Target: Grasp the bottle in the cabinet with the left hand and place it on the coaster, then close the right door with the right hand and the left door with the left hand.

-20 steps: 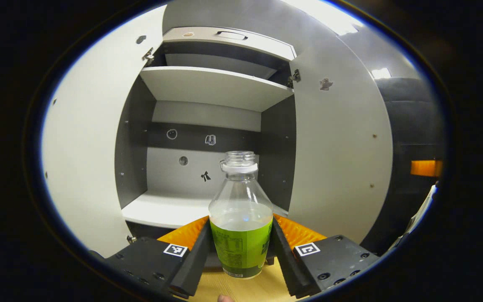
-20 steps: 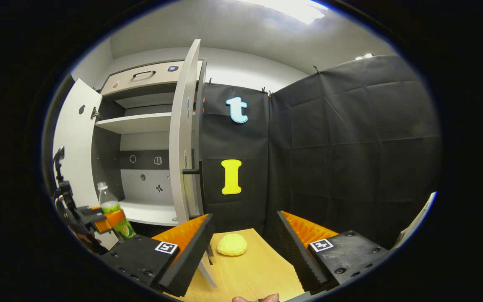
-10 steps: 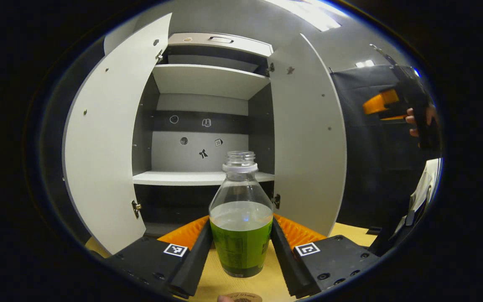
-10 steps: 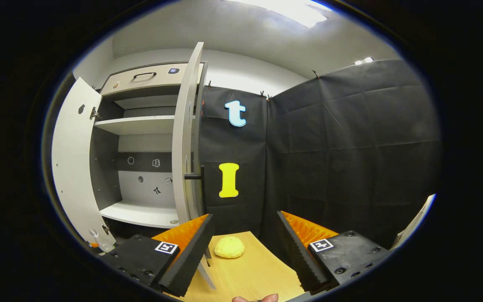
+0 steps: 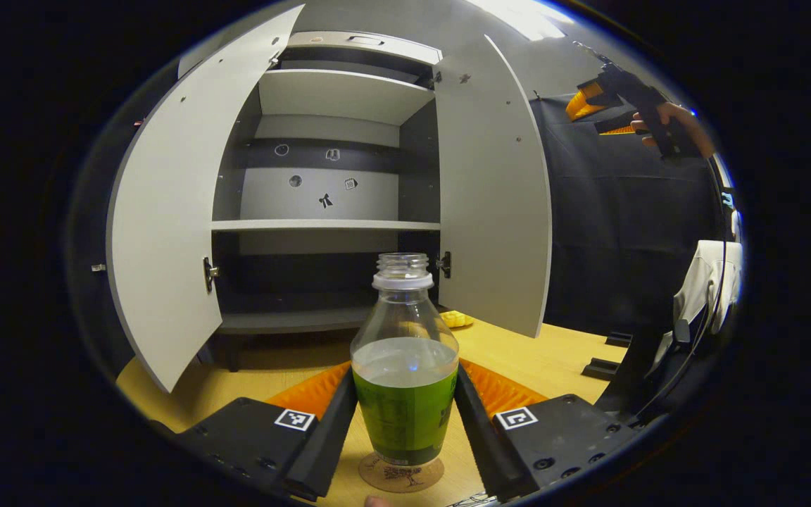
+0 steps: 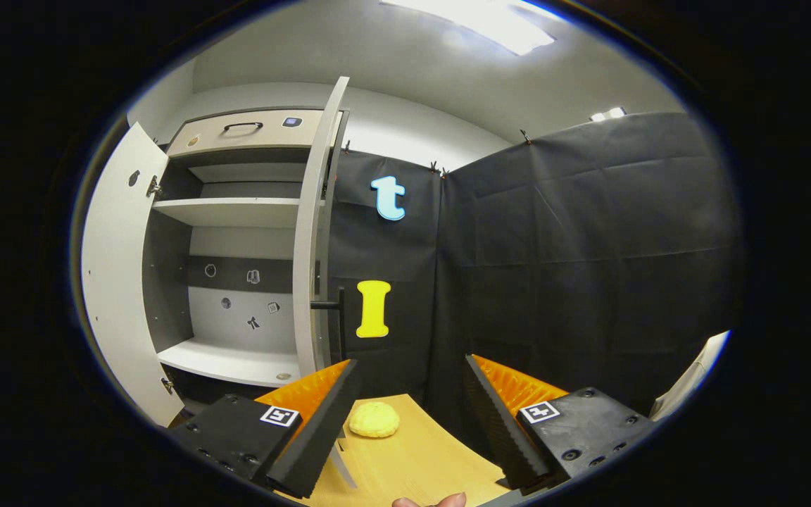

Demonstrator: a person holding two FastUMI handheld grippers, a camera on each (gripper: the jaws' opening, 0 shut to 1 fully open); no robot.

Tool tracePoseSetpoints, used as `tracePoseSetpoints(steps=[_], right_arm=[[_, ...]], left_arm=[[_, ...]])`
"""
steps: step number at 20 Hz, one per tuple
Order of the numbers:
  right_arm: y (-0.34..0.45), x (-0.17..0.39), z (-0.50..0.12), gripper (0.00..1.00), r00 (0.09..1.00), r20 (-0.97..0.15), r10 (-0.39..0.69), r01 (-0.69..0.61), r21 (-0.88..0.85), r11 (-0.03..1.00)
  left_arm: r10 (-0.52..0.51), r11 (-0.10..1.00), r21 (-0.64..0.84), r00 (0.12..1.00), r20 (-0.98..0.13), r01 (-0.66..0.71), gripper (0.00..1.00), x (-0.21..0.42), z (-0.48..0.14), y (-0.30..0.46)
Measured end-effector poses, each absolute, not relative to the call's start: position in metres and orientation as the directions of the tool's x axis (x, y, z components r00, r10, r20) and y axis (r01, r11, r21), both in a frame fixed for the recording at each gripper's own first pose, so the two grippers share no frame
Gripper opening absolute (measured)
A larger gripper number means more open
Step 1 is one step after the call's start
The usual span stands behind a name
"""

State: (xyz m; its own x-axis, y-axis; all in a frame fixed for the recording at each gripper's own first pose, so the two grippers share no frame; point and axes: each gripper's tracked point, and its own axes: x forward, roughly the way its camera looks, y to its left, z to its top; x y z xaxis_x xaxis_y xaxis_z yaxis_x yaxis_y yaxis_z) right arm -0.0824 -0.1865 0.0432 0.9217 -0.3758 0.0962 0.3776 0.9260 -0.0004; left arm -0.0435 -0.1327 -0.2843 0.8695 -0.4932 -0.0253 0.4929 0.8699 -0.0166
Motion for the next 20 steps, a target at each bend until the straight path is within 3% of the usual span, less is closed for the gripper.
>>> tracePoseSetpoints(steps=[1, 20], right_arm=[[-0.187, -0.084, 0.044, 0.98, 0.92, 0.094, -0.38, 0.382, 0.002, 0.924], [-0.175, -0.094, 0.043, 0.98, 0.902, 0.061, -0.428, 0.429, -0.009, 0.903]], left_arm=[[-0.497, 0.868, -0.018, 0.868, -0.029, 0.496, 0.78, -0.044, -0.29, -0.133], [-0.527, 0.849, -0.01, 0.847, -0.062, 0.528, 0.81, -0.042, -0.336, -0.127]])
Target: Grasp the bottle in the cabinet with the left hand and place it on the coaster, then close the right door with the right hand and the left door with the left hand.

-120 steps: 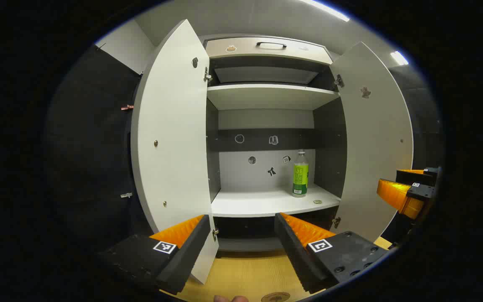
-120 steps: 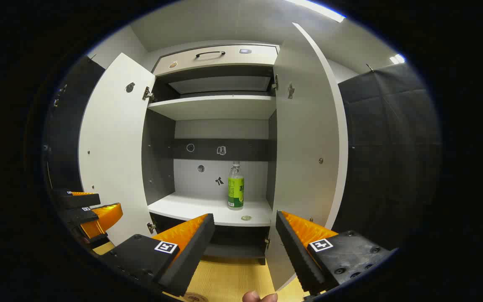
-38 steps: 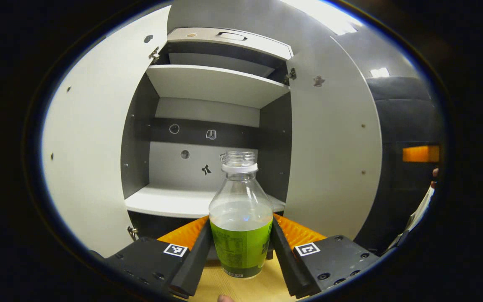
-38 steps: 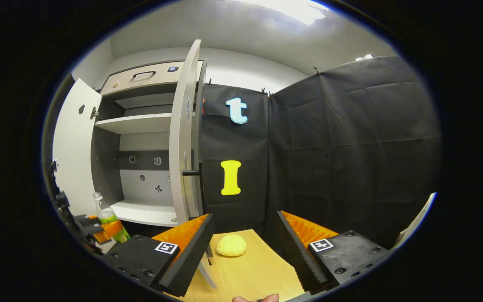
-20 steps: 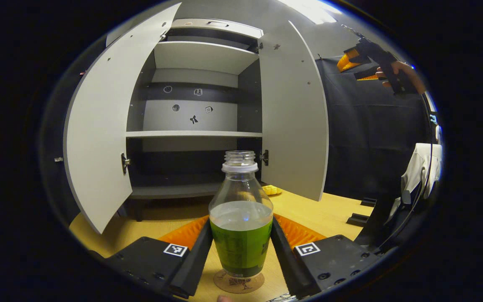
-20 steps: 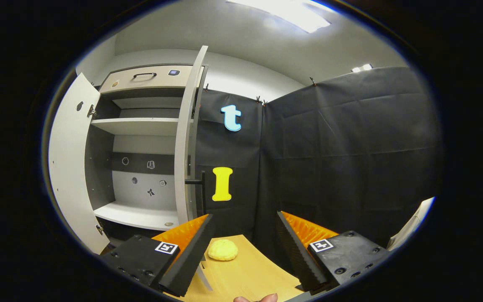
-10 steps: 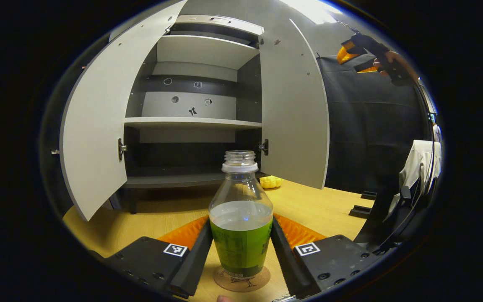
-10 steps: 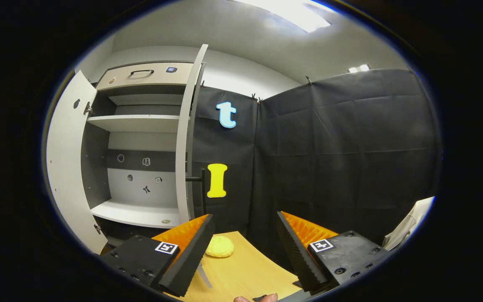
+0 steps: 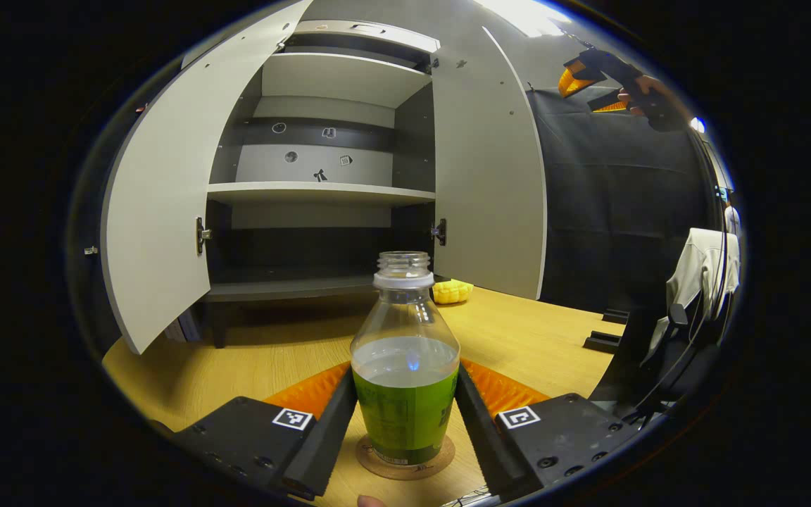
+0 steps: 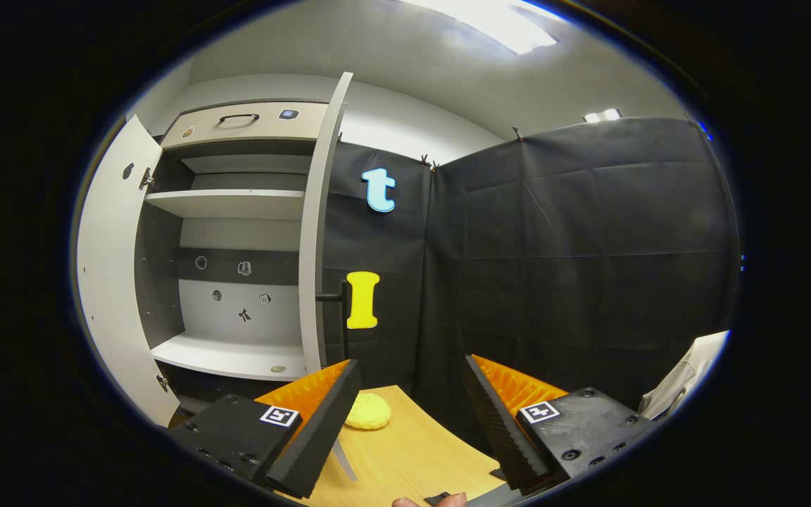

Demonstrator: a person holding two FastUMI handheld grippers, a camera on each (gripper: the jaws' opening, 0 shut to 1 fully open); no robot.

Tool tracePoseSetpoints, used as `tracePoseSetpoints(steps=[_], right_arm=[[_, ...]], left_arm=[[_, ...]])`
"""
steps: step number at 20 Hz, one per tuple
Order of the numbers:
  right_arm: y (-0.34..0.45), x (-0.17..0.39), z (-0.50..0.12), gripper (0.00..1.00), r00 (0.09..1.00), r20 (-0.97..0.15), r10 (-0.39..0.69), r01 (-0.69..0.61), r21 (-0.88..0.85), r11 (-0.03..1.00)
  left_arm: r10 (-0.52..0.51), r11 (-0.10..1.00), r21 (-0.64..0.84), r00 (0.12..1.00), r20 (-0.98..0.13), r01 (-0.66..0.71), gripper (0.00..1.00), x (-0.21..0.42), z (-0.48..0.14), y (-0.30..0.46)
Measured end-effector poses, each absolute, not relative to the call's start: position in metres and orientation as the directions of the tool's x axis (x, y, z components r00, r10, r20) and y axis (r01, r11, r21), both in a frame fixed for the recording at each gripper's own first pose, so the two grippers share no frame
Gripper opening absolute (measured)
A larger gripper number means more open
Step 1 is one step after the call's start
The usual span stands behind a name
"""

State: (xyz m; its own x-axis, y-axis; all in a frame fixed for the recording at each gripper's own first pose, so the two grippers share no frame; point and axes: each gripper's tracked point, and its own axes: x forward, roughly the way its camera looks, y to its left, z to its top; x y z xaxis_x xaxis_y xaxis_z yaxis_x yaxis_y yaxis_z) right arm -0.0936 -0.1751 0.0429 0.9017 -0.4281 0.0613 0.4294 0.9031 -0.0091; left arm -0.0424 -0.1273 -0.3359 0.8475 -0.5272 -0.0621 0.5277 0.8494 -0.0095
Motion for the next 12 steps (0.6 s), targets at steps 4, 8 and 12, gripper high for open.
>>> tracePoseSetpoints(steps=[4, 8, 12], right_arm=[[-0.172, -0.093, 0.042, 0.97, 0.903, 0.06, -0.426, 0.427, -0.018, 0.904], [-0.171, -0.091, 0.04, 0.97, 0.904, 0.057, -0.424, 0.426, -0.02, 0.905], [-0.174, -0.083, 0.032, 0.98, 0.911, 0.034, -0.412, 0.413, -0.025, 0.911]], left_arm=[[-0.52, 0.854, -0.022, 0.849, -0.097, 0.52, 0.94, -0.042, -0.346, -0.126], [-0.517, 0.855, -0.037, 0.847, -0.119, 0.517, 0.96, -0.048, -0.352, -0.121], [-0.509, 0.861, -0.045, 0.851, -0.13, 0.507, 0.96, -0.066, -0.347, -0.11]])
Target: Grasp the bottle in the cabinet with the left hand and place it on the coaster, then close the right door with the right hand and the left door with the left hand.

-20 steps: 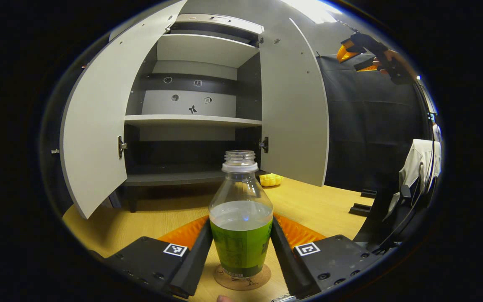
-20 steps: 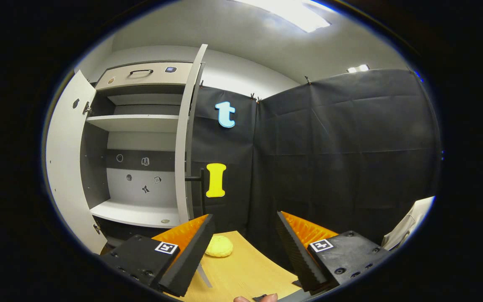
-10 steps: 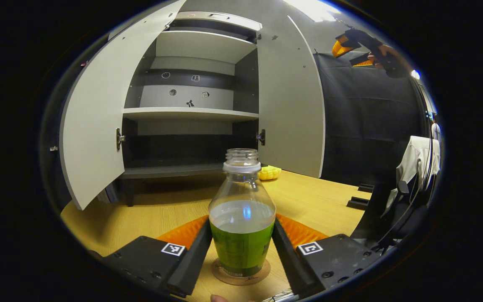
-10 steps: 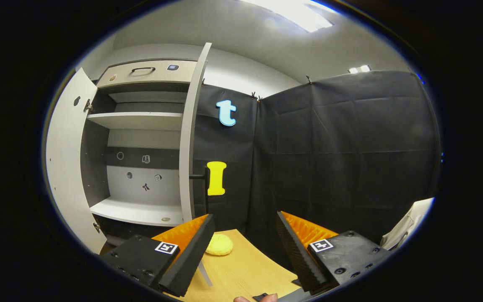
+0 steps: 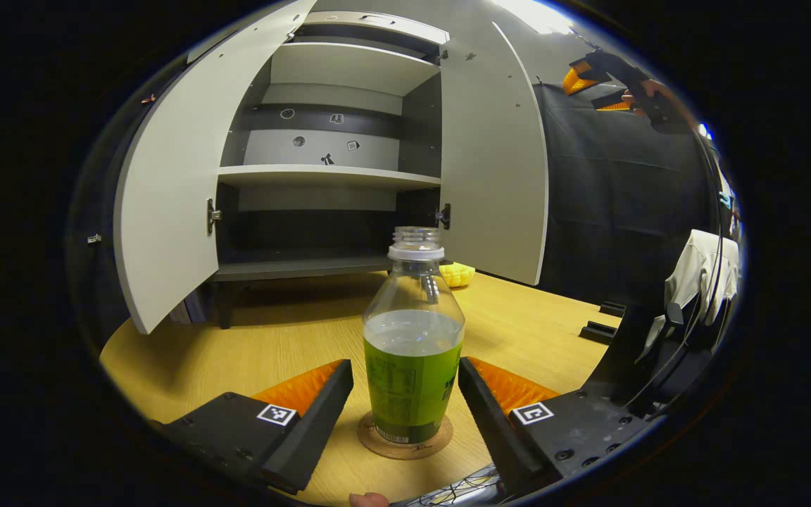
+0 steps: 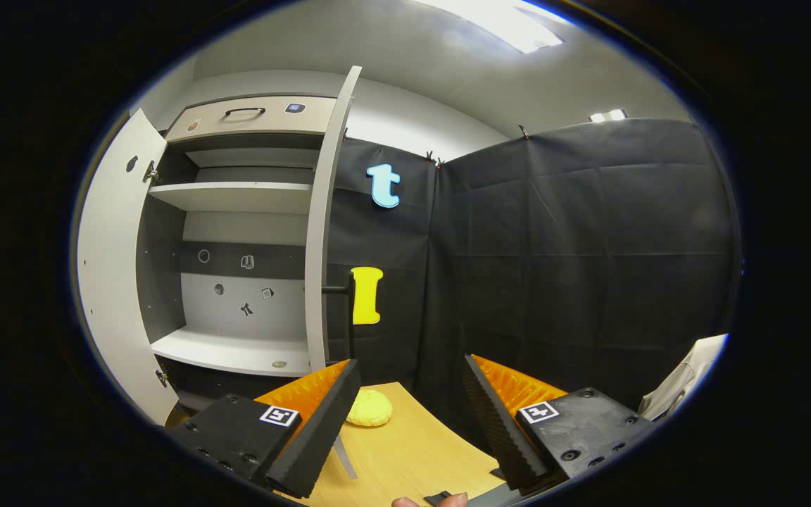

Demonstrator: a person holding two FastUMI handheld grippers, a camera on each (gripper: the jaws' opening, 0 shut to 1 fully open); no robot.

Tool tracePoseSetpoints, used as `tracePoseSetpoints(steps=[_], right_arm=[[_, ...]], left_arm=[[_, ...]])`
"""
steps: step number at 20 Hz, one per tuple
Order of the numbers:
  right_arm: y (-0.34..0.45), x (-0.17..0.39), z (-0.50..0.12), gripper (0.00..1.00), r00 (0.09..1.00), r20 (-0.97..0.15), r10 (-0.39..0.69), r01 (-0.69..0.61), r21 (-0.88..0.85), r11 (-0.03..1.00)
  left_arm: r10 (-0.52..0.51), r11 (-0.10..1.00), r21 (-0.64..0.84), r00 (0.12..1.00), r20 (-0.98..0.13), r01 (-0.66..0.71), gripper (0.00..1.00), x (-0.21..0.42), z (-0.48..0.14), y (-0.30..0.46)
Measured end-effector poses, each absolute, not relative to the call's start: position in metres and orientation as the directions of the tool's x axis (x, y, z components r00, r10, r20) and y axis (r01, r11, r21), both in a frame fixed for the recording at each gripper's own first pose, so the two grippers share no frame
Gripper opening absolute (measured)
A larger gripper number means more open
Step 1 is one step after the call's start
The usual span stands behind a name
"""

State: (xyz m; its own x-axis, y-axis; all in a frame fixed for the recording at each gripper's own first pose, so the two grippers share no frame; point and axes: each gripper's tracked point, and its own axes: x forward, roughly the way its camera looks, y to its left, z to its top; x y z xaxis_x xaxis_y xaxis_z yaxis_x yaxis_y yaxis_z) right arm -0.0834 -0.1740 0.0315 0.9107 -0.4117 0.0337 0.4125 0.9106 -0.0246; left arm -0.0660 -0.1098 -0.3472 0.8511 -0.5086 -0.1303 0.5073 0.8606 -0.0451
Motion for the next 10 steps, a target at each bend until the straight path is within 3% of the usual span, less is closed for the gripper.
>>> tracePoseSetpoints(steps=[10], right_arm=[[-0.202, -0.021, 0.024, 0.98, 0.948, -0.006, -0.318, 0.318, 0.054, 0.947]], left_arm=[[-0.347, 0.936, -0.074, 0.937, -0.04, 0.344, 0.96, -0.094, -0.224, -0.05]])
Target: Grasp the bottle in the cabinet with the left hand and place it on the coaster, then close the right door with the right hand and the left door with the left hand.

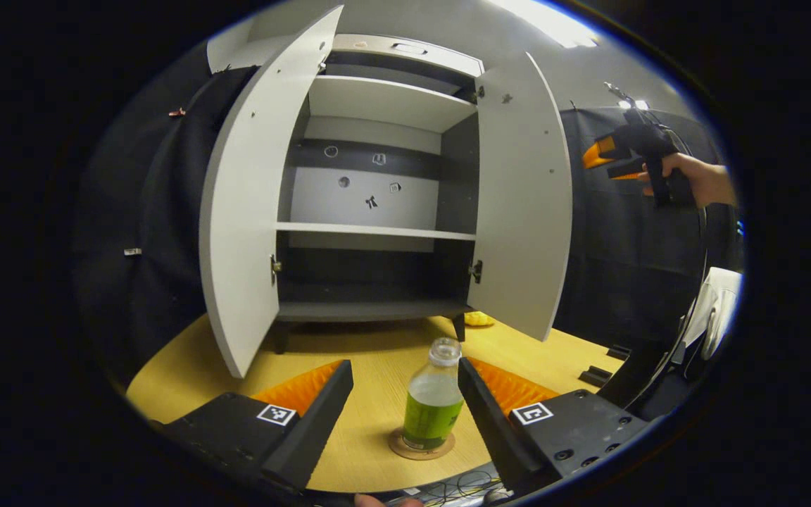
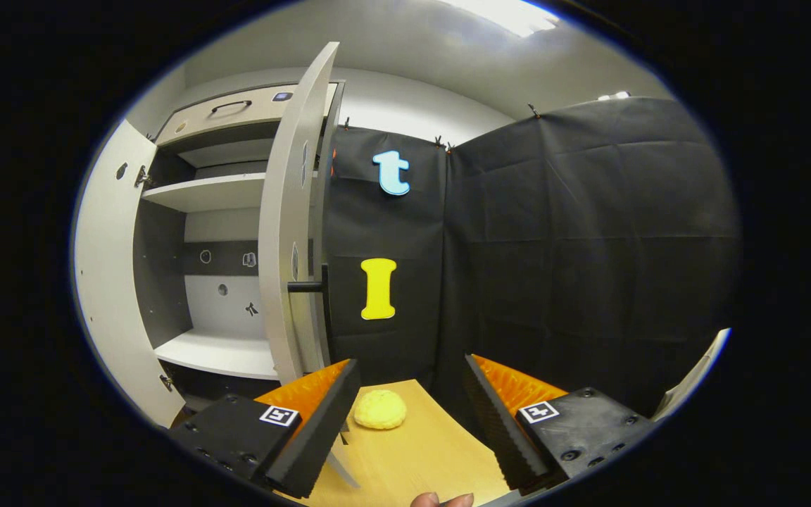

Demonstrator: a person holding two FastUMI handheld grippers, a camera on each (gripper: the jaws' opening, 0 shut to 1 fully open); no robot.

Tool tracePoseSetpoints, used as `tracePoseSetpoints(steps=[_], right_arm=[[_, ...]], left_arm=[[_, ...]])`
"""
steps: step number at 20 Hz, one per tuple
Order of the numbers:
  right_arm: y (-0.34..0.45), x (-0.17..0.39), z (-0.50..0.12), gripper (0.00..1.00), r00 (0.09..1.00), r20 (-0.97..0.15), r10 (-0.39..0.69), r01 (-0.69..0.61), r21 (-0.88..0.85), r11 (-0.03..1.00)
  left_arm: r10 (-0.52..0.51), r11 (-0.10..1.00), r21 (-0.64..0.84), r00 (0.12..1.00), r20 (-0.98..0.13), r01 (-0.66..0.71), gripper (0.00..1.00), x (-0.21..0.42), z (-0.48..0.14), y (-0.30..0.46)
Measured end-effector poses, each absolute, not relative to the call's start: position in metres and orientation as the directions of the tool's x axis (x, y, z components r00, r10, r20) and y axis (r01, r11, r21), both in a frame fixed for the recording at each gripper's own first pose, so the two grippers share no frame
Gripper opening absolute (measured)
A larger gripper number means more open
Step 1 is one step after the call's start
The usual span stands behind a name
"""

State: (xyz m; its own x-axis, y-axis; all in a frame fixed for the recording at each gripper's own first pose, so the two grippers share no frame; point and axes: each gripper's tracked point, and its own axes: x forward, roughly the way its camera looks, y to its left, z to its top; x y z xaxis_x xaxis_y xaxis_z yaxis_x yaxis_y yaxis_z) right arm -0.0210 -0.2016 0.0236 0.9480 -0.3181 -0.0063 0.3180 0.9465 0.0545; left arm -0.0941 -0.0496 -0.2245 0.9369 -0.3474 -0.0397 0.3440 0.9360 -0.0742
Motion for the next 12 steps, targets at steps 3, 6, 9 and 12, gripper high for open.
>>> tracePoseSetpoints(steps=[3, 6, 9, 12], right_arm=[[-0.202, 0.001, 0.025, 0.98, 0.96, -0.007, -0.28, 0.28, 0.065, 0.958], [-0.198, 0.009, 0.026, 0.97, 0.968, -0.015, -0.249, 0.249, 0.078, 0.965], [-0.187, 0.01, 0.025, 0.97, 0.974, -0.026, -0.224, 0.226, 0.113, 0.968], [-0.175, 0.009, 0.023, 0.97, 0.98, -0.027, -0.197, 0.199, 0.131, 0.971]], left_arm=[[-0.281, 0.956, -0.096, 0.959, -0.024, 0.278, 0.95, -0.09, -0.187, -0.025], [-0.234, 0.964, -0.124, 0.972, 0.009, 0.234, 0.96, -0.086, -0.152, -0.005], [-0.2, 0.972, -0.12, 0.979, 0.037, 0.203, 0.96, -0.085, -0.128, 0.014], [-0.17, 0.979, -0.105, 0.984, 0.044, 0.174, 0.95, -0.086, -0.118, 0.031]])
